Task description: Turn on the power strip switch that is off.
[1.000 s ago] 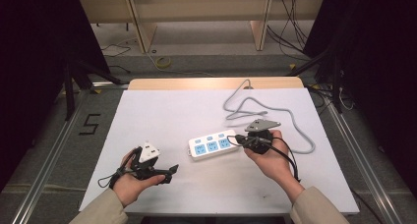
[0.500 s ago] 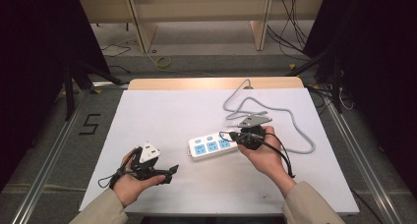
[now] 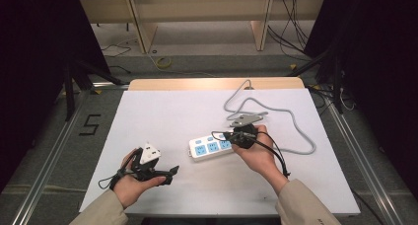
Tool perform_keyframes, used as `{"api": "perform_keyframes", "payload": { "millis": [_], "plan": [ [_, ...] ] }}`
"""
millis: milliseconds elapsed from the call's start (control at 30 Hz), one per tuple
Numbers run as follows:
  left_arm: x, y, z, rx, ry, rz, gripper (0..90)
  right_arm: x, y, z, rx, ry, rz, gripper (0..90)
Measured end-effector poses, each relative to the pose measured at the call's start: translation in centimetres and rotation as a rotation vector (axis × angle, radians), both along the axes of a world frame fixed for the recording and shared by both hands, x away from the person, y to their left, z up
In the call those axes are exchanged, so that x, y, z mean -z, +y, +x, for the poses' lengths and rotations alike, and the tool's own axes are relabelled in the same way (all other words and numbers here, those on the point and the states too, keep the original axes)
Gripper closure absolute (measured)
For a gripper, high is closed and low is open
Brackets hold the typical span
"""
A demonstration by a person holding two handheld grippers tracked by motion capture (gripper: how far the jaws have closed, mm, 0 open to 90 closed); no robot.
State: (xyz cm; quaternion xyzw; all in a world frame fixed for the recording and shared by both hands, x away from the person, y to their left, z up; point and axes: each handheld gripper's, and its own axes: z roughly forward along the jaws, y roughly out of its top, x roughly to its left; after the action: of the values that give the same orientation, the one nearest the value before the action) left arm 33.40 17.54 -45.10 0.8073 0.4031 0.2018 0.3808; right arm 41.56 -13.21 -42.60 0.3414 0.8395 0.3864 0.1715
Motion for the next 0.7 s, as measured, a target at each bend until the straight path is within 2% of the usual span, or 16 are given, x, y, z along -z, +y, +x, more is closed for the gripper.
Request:
{"api": "perform_keyframes", "payload": {
  "millis": [700],
  "plan": [
    [-0.02, 0.01, 0.1, 0.003, 0.001, 0.0, 14.4, 0.08, 0.41, 0.5, 0.0, 0.014, -0.001, 90.0]
  ]
}}
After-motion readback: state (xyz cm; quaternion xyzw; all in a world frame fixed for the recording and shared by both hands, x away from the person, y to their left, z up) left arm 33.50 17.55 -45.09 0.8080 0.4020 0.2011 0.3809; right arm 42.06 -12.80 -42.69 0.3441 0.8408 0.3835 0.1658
